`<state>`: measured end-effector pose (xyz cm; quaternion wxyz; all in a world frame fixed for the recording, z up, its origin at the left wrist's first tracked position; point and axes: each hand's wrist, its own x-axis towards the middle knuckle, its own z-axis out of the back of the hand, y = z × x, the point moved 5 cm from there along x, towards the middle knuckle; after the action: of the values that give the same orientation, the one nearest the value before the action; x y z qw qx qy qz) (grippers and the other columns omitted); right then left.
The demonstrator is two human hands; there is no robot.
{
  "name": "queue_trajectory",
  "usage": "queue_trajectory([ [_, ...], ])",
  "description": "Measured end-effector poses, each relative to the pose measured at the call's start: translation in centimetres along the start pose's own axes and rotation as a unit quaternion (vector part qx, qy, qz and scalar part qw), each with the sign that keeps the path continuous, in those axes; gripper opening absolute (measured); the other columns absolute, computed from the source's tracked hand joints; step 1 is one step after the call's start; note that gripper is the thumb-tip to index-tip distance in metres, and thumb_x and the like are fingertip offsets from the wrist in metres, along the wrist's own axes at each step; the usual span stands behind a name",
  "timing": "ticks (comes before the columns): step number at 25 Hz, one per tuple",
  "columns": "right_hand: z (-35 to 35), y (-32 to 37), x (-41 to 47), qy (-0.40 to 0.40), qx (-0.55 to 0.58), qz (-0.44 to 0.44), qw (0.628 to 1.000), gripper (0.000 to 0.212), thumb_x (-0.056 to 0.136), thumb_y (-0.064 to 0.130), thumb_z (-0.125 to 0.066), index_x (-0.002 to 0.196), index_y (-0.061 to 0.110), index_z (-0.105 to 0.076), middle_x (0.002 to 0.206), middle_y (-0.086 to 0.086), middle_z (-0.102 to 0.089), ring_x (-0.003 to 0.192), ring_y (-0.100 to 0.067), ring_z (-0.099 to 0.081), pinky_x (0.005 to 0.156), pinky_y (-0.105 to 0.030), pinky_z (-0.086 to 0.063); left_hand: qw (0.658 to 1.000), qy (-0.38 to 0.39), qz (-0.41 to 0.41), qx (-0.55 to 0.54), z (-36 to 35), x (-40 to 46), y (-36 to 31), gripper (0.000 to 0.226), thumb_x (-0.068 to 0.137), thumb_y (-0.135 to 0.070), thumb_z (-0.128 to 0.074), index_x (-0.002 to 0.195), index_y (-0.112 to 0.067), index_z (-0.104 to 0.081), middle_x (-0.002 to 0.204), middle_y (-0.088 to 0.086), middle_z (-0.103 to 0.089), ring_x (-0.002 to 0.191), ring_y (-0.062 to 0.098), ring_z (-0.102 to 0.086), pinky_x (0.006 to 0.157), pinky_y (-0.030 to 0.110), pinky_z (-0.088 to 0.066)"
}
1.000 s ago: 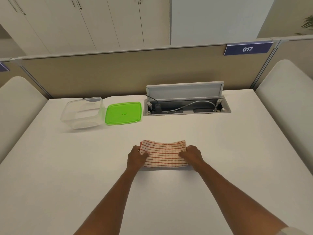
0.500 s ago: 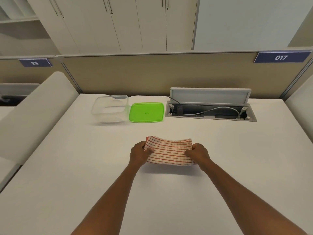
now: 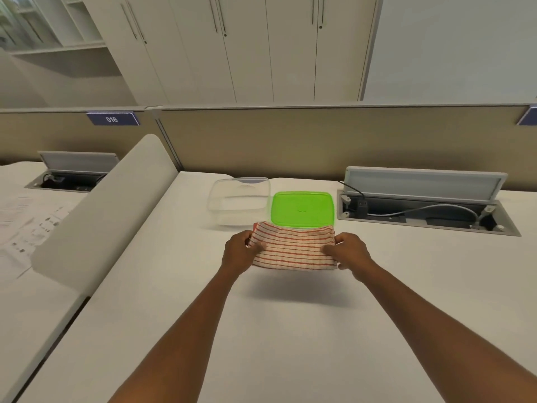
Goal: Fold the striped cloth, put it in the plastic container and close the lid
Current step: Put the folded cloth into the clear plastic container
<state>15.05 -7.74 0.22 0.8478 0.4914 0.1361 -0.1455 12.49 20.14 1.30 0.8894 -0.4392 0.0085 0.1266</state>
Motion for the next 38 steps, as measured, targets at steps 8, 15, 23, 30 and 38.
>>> queue_trajectory([
  [8,-7.0,12.4,7.4,-0.022,-0.017,0.054,0.998,0.019,0.073,0.024,-0.076,0.069,0.021,-0.058,0.085,-0.010,-0.071,0.076,-0.028,-0.065,0.067,-0.041,-0.056,0.994,-0.042,-0.045,0.087,9.8,12.1,0.9,0.024,0.089,-0.028,-0.066,0.102,-0.009,-0.070,0.096,0.005,-0.071,0.084,0.021,-0.064,0.071,0.031,-0.050],
  [15,-11.1,19.5,14.4,-0.048,-0.104,0.098,0.989,0.026,0.073,0.027,-0.069,0.057,0.017,-0.052,0.076,-0.011,-0.065,0.075,-0.028,-0.060,0.068,-0.038,-0.050,0.990,-0.082,-0.039,0.107,12.9,21.6,1.5,0.029,0.092,-0.032,-0.062,0.107,-0.008,-0.069,0.105,0.009,-0.072,0.087,0.022,-0.065,0.077,0.032,-0.052],
  [23,-15.6,19.1,18.5,-0.054,-0.232,0.128,0.963,0.023,0.077,0.028,-0.064,0.091,0.010,-0.067,0.097,-0.014,-0.071,0.100,-0.037,-0.060,0.079,-0.036,-0.048,0.983,-0.088,0.028,0.159,9.9,24.7,5.1,0.035,0.093,-0.038,-0.059,0.115,-0.012,-0.065,0.111,0.006,-0.071,0.087,0.023,-0.069,0.072,0.028,-0.054],
  [30,-17.9,19.2,18.5,-0.103,-0.345,0.181,0.915,0.036,0.082,0.039,-0.063,0.108,0.015,-0.069,0.113,-0.016,-0.053,0.110,-0.037,-0.046,0.087,-0.043,-0.046,0.905,-0.145,-0.032,0.399,8.2,24.8,5.2,0.037,0.088,-0.042,-0.060,0.112,-0.016,-0.068,0.120,0.008,-0.060,0.110,0.028,-0.052,0.091,0.039,-0.045],
  [38,-19.1,17.7,19.6,-0.101,-0.402,0.129,0.901,0.038,0.081,0.036,-0.061,0.112,0.013,-0.066,0.120,-0.014,-0.049,0.113,-0.036,-0.046,0.086,-0.044,-0.046,0.953,-0.077,0.045,0.290,8.6,24.9,6.9,0.033,0.092,-0.038,-0.060,0.114,-0.014,-0.064,0.113,0.008,-0.065,0.090,0.028,-0.068,0.075,0.034,-0.056],
])
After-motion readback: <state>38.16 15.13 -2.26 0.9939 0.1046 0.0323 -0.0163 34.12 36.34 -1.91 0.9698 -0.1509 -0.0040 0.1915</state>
